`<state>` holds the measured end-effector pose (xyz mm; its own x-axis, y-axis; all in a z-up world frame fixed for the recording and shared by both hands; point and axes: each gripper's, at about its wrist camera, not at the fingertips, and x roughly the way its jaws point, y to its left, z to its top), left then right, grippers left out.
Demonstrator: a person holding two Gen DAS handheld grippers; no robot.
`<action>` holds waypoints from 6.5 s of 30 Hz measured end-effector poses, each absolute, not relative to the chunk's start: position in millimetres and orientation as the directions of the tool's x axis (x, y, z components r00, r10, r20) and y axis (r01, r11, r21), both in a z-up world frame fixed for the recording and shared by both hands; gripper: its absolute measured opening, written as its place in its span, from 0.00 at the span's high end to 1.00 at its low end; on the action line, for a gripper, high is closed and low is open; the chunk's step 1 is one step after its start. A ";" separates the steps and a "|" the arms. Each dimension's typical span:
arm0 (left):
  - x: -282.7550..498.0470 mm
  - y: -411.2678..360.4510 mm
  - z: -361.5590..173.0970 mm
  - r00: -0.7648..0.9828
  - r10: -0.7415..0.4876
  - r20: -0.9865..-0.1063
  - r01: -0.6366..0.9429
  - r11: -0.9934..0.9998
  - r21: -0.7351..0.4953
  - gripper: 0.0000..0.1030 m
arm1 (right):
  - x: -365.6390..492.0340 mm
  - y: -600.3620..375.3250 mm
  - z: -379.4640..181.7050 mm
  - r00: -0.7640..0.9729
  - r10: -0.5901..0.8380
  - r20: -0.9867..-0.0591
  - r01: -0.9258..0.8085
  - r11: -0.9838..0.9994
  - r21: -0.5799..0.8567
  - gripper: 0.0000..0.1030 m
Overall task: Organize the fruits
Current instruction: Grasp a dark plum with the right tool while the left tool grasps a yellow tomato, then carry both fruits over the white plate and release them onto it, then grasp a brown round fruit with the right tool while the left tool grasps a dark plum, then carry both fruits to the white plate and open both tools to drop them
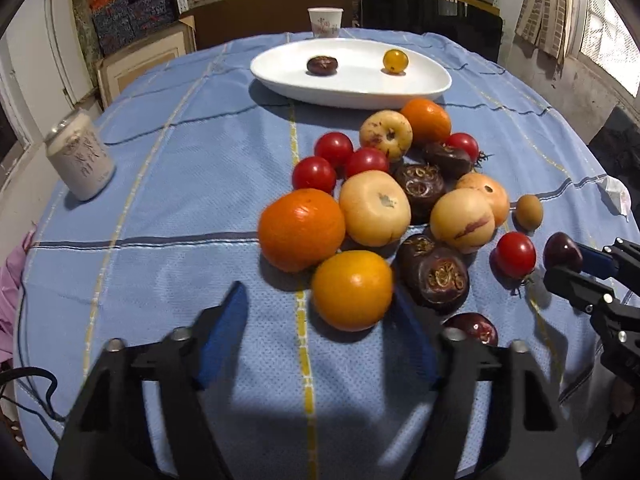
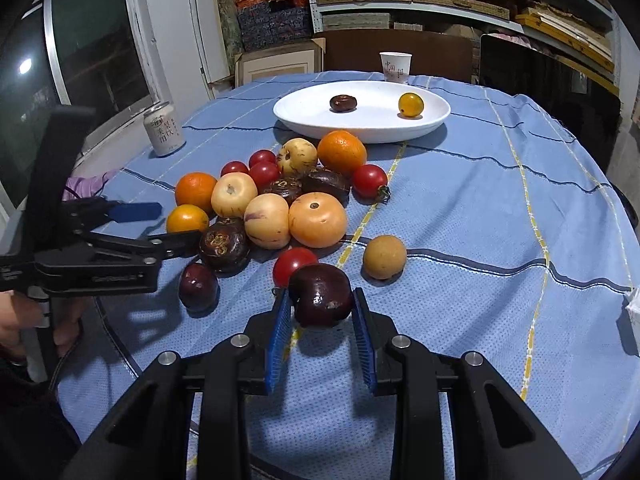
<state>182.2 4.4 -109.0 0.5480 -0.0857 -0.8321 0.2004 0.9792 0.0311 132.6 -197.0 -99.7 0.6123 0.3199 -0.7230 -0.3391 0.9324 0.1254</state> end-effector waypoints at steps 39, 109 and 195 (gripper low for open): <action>124.9 28.1 -34.2 0.660 -0.233 -0.714 0.250 0.965 -0.084 0.64 | 117.3 -206.0 -70.0 0.681 0.343 -0.647 -0.334 0.932 0.143 0.69; 151.9 50.2 -55.5 0.636 -0.220 -0.739 0.174 0.975 -0.140 0.05 | 164.7 -218.4 -91.5 0.648 0.219 -0.729 -0.241 0.967 0.076 0.48; 203.5 -5.2 21.9 0.753 -0.197 -0.628 0.254 0.967 0.002 0.71 | 183.6 -218.9 17.2 0.788 0.266 -0.555 -0.313 0.950 0.011 0.73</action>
